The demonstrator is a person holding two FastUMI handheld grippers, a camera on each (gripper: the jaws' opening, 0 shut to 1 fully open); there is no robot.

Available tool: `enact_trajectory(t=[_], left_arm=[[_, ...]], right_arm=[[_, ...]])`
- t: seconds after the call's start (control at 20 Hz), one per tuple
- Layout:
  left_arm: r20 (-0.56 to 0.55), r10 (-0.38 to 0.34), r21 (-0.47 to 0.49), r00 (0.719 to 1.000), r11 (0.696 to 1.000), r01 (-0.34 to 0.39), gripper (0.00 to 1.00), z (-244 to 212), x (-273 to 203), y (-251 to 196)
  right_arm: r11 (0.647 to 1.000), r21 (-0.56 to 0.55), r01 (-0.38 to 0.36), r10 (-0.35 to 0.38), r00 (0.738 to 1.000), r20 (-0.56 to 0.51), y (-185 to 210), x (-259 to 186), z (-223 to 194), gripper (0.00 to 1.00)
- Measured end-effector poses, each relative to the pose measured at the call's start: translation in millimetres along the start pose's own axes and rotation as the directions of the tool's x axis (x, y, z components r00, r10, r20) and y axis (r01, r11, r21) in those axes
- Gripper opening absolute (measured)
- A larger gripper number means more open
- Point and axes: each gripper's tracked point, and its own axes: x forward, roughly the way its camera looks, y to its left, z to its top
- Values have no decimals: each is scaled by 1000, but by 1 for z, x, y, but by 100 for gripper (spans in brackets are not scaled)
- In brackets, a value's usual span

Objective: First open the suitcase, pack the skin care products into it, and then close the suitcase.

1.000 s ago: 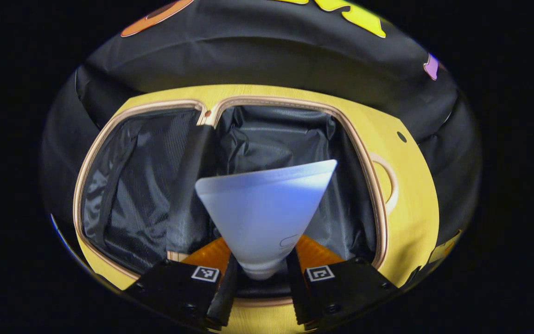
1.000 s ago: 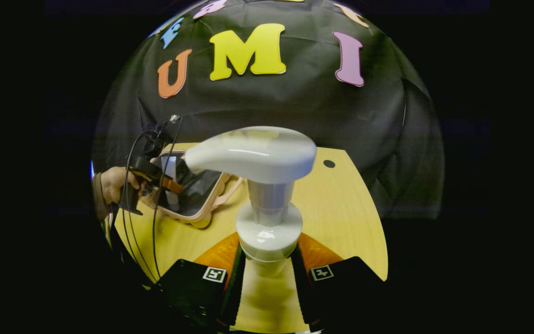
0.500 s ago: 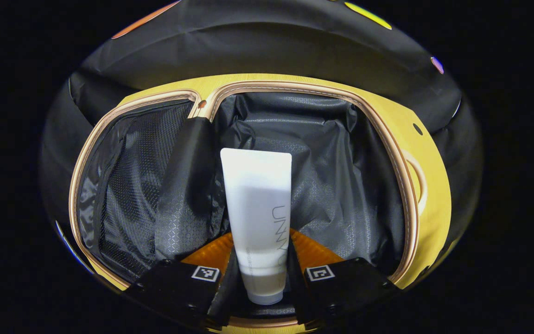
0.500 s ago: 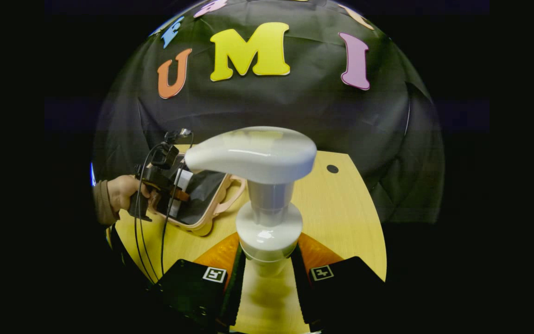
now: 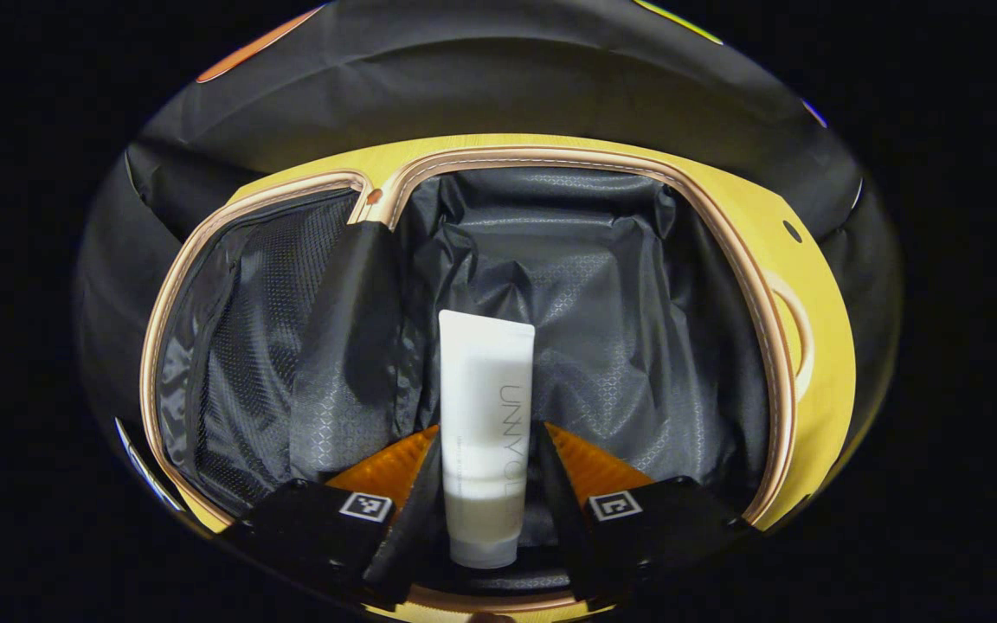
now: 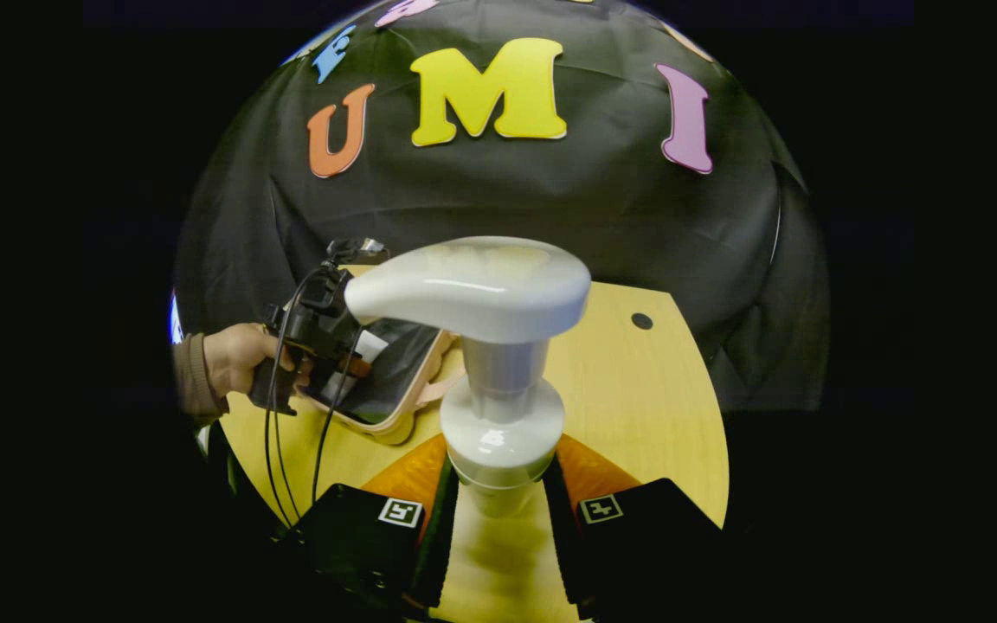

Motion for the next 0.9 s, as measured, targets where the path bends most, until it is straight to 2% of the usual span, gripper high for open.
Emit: enact_trajectory(t=[0.05, 0.1, 0.15, 0.2, 0.25, 0.35, 0.5, 0.7, 0.8, 0.9], left_arm=[[14, 11, 4, 1000, 1000, -11, 84, 2, -6, 1], [38, 15, 7, 999, 1000, -16, 79, 7, -12, 1], [67, 6, 6, 998, 1000, -6, 88, 12, -23, -2], [104, -12, 6, 995, 1000, 11, 81, 16, -35, -6], [143, -18, 8, 990, 1000, 17, 81, 20, -49, -7], [240, 0, 16, 971, 1000, -4, 87, 25, -81, 1], [332, 24, 14, 943, 999, -30, 92, 9, -129, 18], [453, 51, -28, 890, 999, -43, 92, -25, -193, 39], [523, 59, -51, 850, 998, -38, 92, -38, -223, 49], [581, 95, -69, 809, 995, -67, 92, -53, -255, 60]], right_arm=[[1000, -1, -13, 13, 1000, 7, 6, 1, 7, 47], [1000, -2, -26, 26, 1000, 12, 12, 2, 14, 48], [999, -4, -43, 43, 999, 16, 20, 4, 21, 49], [998, -10, -65, 65, 998, 21, 29, 6, 28, 49], [996, -17, -85, 85, 996, 28, 39, 9, 35, 49], [992, -37, -118, 119, 992, 35, 59, 19, 51, 49], [983, -70, -170, 172, 985, 27, 97, 43, 70, 49], [972, -85, -221, 217, 974, -59, 148, 93, 61, 49], [973, -66, -219, 209, 969, -130, 164, 114, 39, 49], [975, -65, -215, 201, 964, -173, 180, 137, 21, 49]])
